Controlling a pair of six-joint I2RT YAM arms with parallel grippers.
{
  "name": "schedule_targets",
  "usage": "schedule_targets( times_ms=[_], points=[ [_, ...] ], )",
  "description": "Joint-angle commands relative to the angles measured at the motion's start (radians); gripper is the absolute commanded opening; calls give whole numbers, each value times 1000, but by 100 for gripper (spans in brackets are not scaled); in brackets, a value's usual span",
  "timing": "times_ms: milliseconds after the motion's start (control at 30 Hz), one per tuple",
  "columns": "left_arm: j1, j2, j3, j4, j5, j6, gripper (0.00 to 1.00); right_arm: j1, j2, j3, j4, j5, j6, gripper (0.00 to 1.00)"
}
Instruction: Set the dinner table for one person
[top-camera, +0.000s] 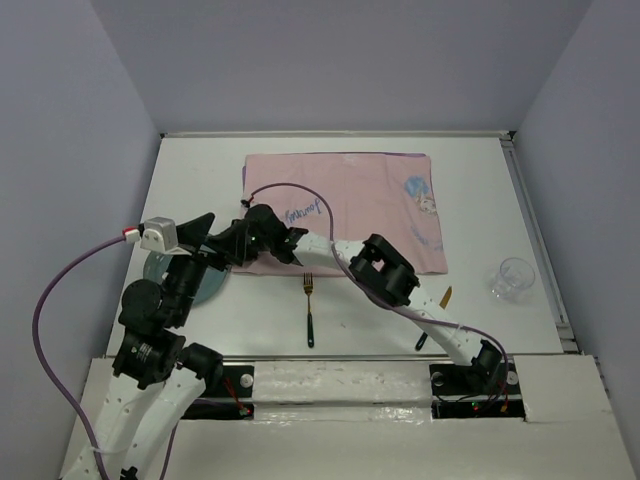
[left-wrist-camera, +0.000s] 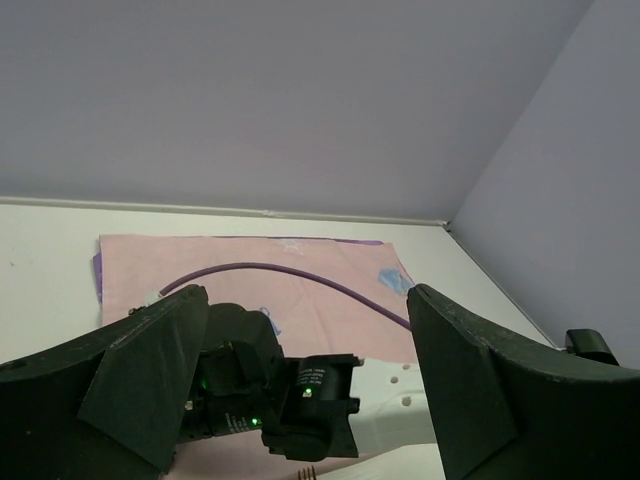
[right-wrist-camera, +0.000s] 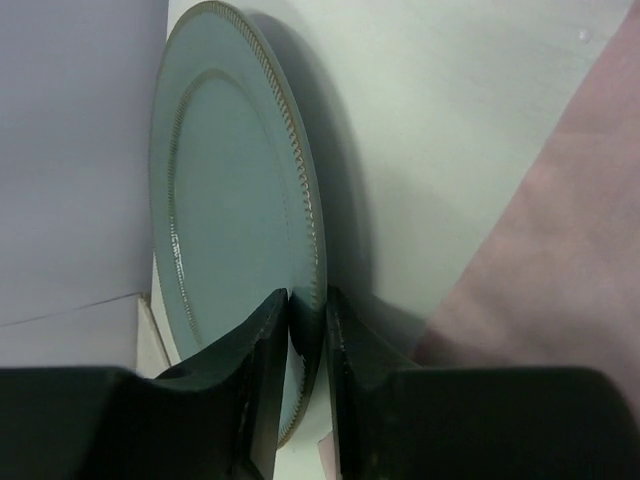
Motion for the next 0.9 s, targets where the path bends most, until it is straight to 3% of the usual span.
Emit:
schedule_targets(
  times_ms=[0, 33, 100, 333, 400, 600, 733, 867],
  points=[
    [-4, -22, -7, 42, 14, 18, 92, 17, 24, 2, 48, -78, 44, 20],
    [-5, -22, -7, 41, 18, 17, 92, 17, 22, -1, 59, -90, 45, 9],
    [-4, -22, -7, 42, 20, 17, 92, 17, 18, -3, 68, -94, 53, 0],
    [-4, -44, -7, 38, 12, 17, 92, 17, -47, 17, 127, -119, 64, 0],
    [-5, -51, -5, 36, 3, 17, 99, 17, -71, 17, 154, -121, 52, 0],
    [2, -71, 12, 19, -52, 40, 99, -16, -209, -6, 233, -121, 16, 0],
    [7, -102, 12, 12, -136, 51, 99, -105, -321, -165, 470, -180, 143, 0],
    [10, -104, 9, 16, -126, 57, 99, -173, -457, -323, 552, -200, 161, 0]
  ],
)
